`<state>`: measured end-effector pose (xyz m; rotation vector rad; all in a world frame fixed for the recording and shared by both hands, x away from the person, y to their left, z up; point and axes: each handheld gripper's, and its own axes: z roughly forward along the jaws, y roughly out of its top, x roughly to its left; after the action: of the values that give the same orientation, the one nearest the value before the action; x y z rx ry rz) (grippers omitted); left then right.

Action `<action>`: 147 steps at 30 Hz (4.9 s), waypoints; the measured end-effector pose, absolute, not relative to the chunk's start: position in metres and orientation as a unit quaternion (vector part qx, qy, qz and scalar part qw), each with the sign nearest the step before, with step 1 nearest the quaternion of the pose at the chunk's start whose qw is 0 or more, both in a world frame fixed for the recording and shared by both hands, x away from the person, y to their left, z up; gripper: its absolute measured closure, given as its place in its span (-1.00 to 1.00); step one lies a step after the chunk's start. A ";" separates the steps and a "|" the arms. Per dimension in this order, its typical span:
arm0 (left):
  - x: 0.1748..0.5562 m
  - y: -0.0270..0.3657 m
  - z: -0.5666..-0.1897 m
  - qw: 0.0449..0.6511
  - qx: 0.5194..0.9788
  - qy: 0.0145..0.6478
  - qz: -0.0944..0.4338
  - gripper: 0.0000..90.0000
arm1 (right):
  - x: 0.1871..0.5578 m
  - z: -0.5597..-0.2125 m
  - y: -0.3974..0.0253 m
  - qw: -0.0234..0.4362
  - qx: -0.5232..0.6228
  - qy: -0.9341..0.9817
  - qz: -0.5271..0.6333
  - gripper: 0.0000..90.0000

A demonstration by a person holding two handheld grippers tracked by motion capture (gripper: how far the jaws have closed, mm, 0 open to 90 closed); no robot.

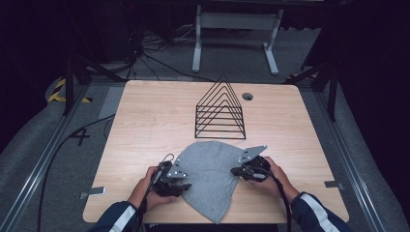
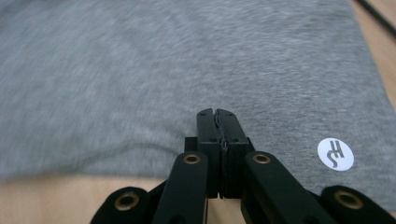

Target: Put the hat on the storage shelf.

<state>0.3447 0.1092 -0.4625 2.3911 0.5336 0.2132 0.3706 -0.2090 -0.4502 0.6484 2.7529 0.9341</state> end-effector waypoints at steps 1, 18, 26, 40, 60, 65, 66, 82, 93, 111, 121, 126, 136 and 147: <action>0.351 0.112 -0.462 0.332 0.915 0.215 0.083 0.26 | 0.367 -0.450 -0.210 0.080 0.217 0.921 0.312 1.00; 0.348 0.090 -0.447 0.360 0.905 0.214 0.075 -0.08 | 0.350 -0.432 -0.227 0.150 0.238 0.901 0.330 0.69; 0.308 0.074 -0.463 0.335 0.925 0.168 0.061 -0.04 | 0.368 -0.444 -0.246 0.159 0.272 0.900 0.300 0.79; 0.344 0.137 -0.463 0.332 0.892 0.294 0.085 -0.23 | 0.322 -0.444 -0.237 0.083 0.242 0.923 0.288 0.64; 0.394 0.115 -0.466 0.316 0.888 0.320 0.093 -0.59 | 0.435 -0.452 -0.191 0.113 0.299 0.900 0.296 -0.35; 0.399 0.112 -0.465 0.315 0.889 0.317 0.094 -0.58 | 0.437 -0.455 -0.189 0.115 0.299 0.895 0.310 -0.29; 0.400 0.112 -0.464 0.314 0.891 0.315 0.093 -0.53 | 0.437 -0.454 -0.189 0.114 0.301 0.896 0.307 -0.19; 0.410 0.105 -0.461 0.337 0.887 0.307 0.070 0.63 | 0.425 -0.451 -0.194 0.068 0.302 0.896 0.319 0.84; 0.401 0.102 -0.441 0.354 0.891 0.273 0.083 0.88 | 0.413 -0.428 -0.204 0.096 0.269 0.896 0.340 0.87; 0.407 0.086 -0.335 0.388 0.890 0.185 0.153 0.89 | 0.399 -0.324 -0.231 0.179 0.236 0.870 0.394 0.87; 0.417 0.075 -0.277 0.407 0.880 0.158 0.187 0.89 | 0.405 -0.269 -0.243 0.219 0.240 0.851 0.413 0.87; 0.428 0.071 -0.246 0.423 0.869 0.157 0.202 0.89 | 0.411 -0.234 -0.247 0.243 0.244 0.838 0.424 0.87; 0.449 0.066 -0.207 0.426 0.860 0.164 0.229 0.89 | 0.434 -0.199 -0.247 0.271 0.257 0.825 0.424 0.87; 0.474 0.064 -0.185 0.439 0.845 0.182 0.247 0.89 | 0.460 -0.174 -0.235 0.294 0.260 0.811 0.434 0.87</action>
<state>0.4738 0.0642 -0.1853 2.0992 0.4527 0.6133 0.4596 -0.2351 -0.1745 0.6927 2.1575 1.1562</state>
